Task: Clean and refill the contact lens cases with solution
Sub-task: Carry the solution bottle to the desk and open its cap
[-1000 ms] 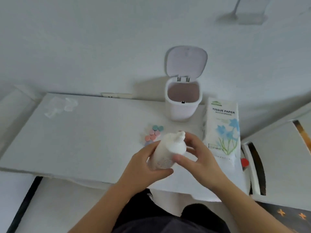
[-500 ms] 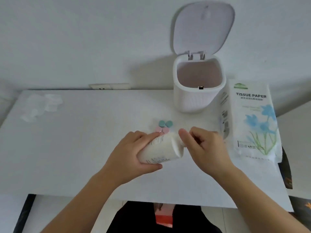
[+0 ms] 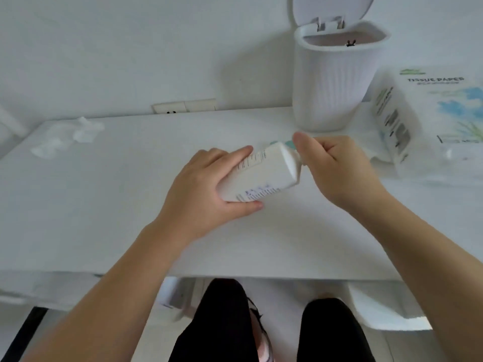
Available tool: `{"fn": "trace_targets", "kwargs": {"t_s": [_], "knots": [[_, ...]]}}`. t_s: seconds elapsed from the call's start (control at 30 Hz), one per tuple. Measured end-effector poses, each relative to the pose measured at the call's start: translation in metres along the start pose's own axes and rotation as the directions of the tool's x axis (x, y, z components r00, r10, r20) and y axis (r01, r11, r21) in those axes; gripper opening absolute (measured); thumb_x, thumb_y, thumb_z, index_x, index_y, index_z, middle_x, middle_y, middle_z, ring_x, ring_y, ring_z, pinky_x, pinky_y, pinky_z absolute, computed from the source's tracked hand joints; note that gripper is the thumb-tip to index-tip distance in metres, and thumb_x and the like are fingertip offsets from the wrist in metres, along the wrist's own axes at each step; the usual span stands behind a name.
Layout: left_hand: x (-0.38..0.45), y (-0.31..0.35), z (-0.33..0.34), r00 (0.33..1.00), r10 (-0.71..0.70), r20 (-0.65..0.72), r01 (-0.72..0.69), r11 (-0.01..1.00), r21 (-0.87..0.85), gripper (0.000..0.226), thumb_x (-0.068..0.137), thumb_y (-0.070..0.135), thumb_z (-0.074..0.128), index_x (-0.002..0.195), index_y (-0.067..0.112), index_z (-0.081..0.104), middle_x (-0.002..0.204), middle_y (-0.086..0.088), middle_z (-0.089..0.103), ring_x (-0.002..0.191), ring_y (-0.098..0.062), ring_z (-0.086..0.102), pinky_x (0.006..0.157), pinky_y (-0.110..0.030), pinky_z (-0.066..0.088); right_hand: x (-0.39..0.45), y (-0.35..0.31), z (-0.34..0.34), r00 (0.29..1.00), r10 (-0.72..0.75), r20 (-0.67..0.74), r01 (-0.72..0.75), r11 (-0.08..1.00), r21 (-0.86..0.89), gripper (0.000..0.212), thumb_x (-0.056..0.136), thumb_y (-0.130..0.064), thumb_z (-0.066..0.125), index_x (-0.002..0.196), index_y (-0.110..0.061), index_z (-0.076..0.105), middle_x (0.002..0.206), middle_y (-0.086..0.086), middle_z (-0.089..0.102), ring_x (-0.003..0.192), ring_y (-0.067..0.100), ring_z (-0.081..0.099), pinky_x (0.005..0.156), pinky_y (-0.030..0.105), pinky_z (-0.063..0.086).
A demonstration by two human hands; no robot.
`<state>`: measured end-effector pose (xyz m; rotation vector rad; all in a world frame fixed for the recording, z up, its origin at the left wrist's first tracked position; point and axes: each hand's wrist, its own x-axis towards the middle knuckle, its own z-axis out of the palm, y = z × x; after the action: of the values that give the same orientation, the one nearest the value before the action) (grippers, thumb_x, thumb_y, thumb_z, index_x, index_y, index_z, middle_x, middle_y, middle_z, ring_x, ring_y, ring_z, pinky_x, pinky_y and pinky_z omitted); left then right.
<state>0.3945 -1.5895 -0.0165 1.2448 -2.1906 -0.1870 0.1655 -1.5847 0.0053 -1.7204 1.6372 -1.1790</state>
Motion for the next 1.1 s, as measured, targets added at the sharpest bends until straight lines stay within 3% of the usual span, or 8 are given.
{"fn": "trace_targets", "kwargs": {"t_s": [0.17, 0.37, 0.57, 0.77, 0.83, 0.93, 1.0, 1.1], "knots": [[-0.032, 0.019, -0.032, 1.0, 0.003, 0.014, -0.001, 0.995, -0.101, 0.082, 0.061, 0.066, 0.078, 0.135, 0.037, 0.057, 0.102, 0.021, 0.06, 0.098, -0.005, 0.055, 0.085, -0.031, 0.051, -0.041, -0.04, -0.003, 0.997, 0.052, -0.054, -0.051, 0.999, 0.014, 0.052, 0.096, -0.042, 0.049, 0.054, -0.021, 0.028, 0.047, -0.009, 0.025, 0.043, 0.009, 0.022, 0.049, 0.028, 0.022], [-0.052, 0.028, -0.074, 1.0, 0.009, 0.024, -0.004, 0.978, -0.21, 0.072, 0.056, 0.064, 0.08, 0.123, 0.057, 0.054, 0.094, 0.018, 0.064, 0.09, -0.004, 0.063, 0.08, -0.034, 0.054, -0.068, -0.083, -0.009, 0.998, 0.037, -0.059, -0.04, 0.998, -0.051, 0.047, 0.093, -0.039, 0.048, 0.053, -0.019, 0.031, 0.047, -0.006, 0.029, 0.041, 0.009, 0.022, 0.041, 0.022, 0.021], [-0.061, 0.026, -0.099, 0.99, -0.019, 0.14, 0.079, 0.895, -0.439, 0.055, 0.065, 0.049, 0.086, 0.115, 0.058, 0.064, 0.107, 0.026, 0.072, 0.099, 0.004, 0.068, 0.081, -0.019, 0.053, -0.068, -0.116, -0.009, 0.986, -0.156, 0.059, 0.153, 0.987, 0.038, 0.055, 0.099, -0.03, 0.048, 0.045, -0.026, 0.036, 0.036, -0.014, 0.038, 0.033, 0.002, 0.033, 0.037, 0.008, 0.025], [-0.061, 0.019, -0.11, 0.979, -0.034, 0.201, 0.117, 0.901, -0.418, 0.06, 0.065, 0.053, 0.086, 0.119, 0.06, 0.061, 0.11, 0.029, 0.071, 0.099, 0.007, 0.068, 0.074, -0.003, 0.049, -0.057, -0.105, -0.048, 0.865, -0.213, 0.455, 0.22, 0.975, 0.037, 0.005, 0.093, -0.034, 0.065, 0.097, -0.03, 0.064, 0.078, -0.009, 0.064, 0.071, 0.006, 0.057, 0.069, 0.029, 0.049], [-0.06, 0.019, -0.108, 0.979, -0.046, 0.2, 0.125, 0.907, -0.401, 0.061, 0.064, 0.053, 0.086, 0.118, 0.061, 0.061, 0.109, 0.03, 0.071, 0.098, 0.008, 0.068, 0.074, -0.003, 0.048, -0.055, -0.1, -0.054, 0.843, -0.211, 0.494, 0.194, 0.977, 0.086, 0.032, 0.084, -0.034, 0.073, 0.115, -0.038, 0.065, 0.091, -0.005, 0.068, 0.081, 0.01, 0.063, 0.077, 0.031, 0.054], [-0.06, 0.023, -0.104, 0.983, -0.059, 0.171, 0.121, 0.918, -0.378, 0.061, 0.064, 0.052, 0.086, 0.119, 0.061, 0.06, 0.109, 0.03, 0.07, 0.097, 0.009, 0.067, 0.073, -0.002, 0.047, -0.054, -0.103, -0.043, 0.922, -0.267, 0.281, 0.257, 0.964, 0.073, 0.014, 0.088, -0.042, 0.072, 0.095, -0.03, 0.07, 0.077, -0.003, 0.071, 0.064, 0.008, 0.064, 0.062, 0.022, 0.053], [-0.063, 0.028, -0.105, 0.988, -0.061, 0.145, 0.11, 0.925, -0.363, 0.063, 0.064, 0.053, 0.086, 0.121, 0.061, 0.06, 0.11, 0.031, 0.069, 0.098, 0.01, 0.066, 0.071, -0.002, 0.047, -0.055, -0.105, -0.037, 0.951, -0.277, 0.138, 0.272, 0.961, 0.059, 0.031, 0.092, -0.043, 0.067, 0.068, -0.024, 0.065, 0.059, -0.001, 0.067, 0.049, 0.007, 0.057, 0.05, 0.016, 0.047], [-0.071, 0.032, -0.109, 0.99, -0.062, 0.124, 0.101, 0.935, -0.339, 0.064, 0.064, 0.053, 0.087, 0.122, 0.06, 0.06, 0.111, 0.03, 0.069, 0.098, 0.009, 0.066, 0.071, -0.003, 0.047, -0.06, -0.107, -0.042, 0.938, -0.258, 0.233, 0.25, 0.966, 0.067, 0.021, 0.091, -0.033, 0.07, 0.071, -0.024, 0.069, 0.062, 0.0, 0.069, 0.052, 0.008, 0.061, 0.054, 0.017, 0.05]]}}
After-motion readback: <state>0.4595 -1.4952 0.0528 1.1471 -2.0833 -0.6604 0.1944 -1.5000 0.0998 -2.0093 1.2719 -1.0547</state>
